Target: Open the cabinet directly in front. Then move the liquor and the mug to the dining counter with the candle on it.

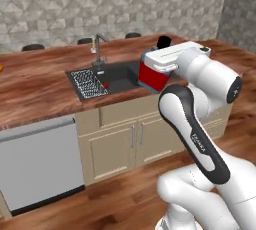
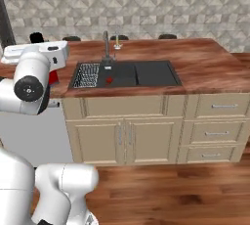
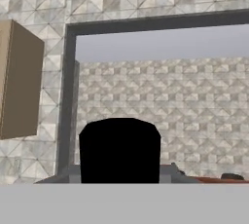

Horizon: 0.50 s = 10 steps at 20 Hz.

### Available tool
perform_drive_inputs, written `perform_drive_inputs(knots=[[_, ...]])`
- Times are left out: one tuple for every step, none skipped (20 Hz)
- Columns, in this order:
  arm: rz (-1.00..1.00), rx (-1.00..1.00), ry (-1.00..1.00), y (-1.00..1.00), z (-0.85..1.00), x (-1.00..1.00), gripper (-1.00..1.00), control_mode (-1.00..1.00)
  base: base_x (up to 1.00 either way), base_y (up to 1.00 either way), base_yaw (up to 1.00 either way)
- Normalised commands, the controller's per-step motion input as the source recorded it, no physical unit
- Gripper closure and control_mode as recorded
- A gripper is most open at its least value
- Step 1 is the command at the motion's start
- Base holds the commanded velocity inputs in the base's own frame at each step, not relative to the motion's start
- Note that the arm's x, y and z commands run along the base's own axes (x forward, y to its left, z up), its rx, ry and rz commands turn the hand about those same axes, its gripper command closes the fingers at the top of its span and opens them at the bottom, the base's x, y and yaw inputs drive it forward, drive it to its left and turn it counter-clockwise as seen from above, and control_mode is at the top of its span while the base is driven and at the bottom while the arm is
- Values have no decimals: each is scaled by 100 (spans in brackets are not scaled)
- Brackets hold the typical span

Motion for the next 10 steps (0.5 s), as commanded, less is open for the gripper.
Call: perform_drive_inputs(knots=[[0, 0, 0, 0, 0, 0, 100, 100, 100, -100, 0], [0, 0, 0, 0, 0, 0, 100, 100, 100, -100, 0], [0, 0, 0, 0, 0, 0, 100, 100, 100, -100, 0], [0, 0, 0, 0, 0, 0, 100, 100, 100, -100, 0], [0, 0, 0, 0, 0, 0, 100, 100, 100, -100, 0], [0, 0, 0, 0, 0, 0, 100, 100, 100, -100, 0], [0, 0, 0, 0, 0, 0, 100, 100, 100, -100, 0], [0, 0, 0, 0, 0, 0, 100, 100, 100, -100, 0], [0, 0, 0, 0, 0, 0, 100, 100, 100, -100, 0], [0, 0, 0, 0, 0, 0, 100, 100, 100, -100, 0]])
